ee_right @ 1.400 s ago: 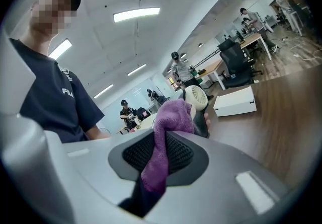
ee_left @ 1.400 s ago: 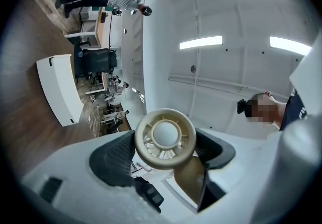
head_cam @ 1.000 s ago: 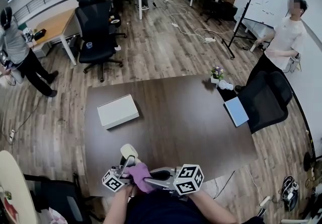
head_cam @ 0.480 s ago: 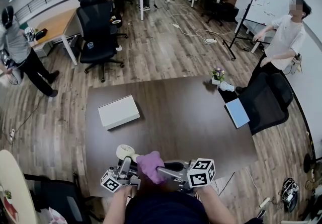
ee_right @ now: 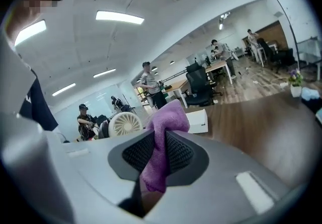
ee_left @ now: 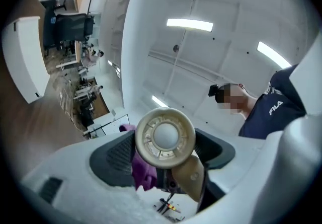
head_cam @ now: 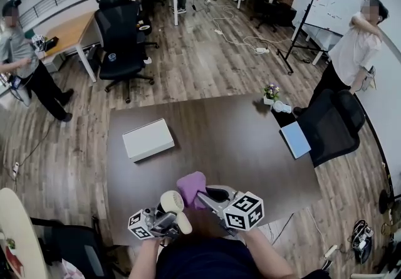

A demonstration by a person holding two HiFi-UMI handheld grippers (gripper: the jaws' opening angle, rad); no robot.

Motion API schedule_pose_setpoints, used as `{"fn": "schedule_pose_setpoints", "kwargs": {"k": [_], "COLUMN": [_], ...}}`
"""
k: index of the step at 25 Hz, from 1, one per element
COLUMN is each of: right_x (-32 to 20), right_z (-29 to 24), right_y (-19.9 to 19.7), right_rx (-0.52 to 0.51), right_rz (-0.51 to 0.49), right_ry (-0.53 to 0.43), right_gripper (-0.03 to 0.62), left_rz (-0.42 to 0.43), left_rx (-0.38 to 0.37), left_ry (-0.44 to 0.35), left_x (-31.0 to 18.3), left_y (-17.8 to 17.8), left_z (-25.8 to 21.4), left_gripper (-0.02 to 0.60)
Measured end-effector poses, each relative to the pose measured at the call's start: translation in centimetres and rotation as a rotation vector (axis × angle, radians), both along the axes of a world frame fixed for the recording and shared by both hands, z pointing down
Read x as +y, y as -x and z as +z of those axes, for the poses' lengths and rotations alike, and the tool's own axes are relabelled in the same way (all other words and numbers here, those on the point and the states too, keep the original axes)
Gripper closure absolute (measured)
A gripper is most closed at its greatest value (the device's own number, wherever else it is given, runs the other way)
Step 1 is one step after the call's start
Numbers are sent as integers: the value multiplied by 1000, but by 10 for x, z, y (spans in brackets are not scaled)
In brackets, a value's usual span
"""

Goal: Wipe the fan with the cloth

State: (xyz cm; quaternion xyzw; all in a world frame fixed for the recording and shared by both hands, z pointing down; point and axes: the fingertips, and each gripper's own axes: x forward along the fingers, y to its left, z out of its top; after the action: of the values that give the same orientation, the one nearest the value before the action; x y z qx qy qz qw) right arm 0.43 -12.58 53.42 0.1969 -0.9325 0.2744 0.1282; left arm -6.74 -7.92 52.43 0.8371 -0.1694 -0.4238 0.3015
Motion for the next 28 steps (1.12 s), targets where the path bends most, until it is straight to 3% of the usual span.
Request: {"fn": "schedule_pose_setpoints", "kwargs": {"k": [9,14,18,20,28], "right_x": [9,45,85,95,63], "right_z": [-53,-70,-69,-64,-56], "right_y": [31,39,38,38,45], "right_rx": [6,10,13,11,-4], "right_rz": [-113,-328,-540,-596,-469], "right_ry": [-337,-460,-485,-488,-437], "right_gripper": [522,522,522,522,520], "left_rz": [73,55,52,62,113], "left_rx": [-313,-420,-465,-491,-595], "left_ry": [-13,-17,-13,-19,-66], "left_x": [8,5,4,6,18], "left_y": [-38,-37,-35,-38,-46], "left_z": [22,29,34,36,43], "left_gripper": [221,221,221,221,221]}}
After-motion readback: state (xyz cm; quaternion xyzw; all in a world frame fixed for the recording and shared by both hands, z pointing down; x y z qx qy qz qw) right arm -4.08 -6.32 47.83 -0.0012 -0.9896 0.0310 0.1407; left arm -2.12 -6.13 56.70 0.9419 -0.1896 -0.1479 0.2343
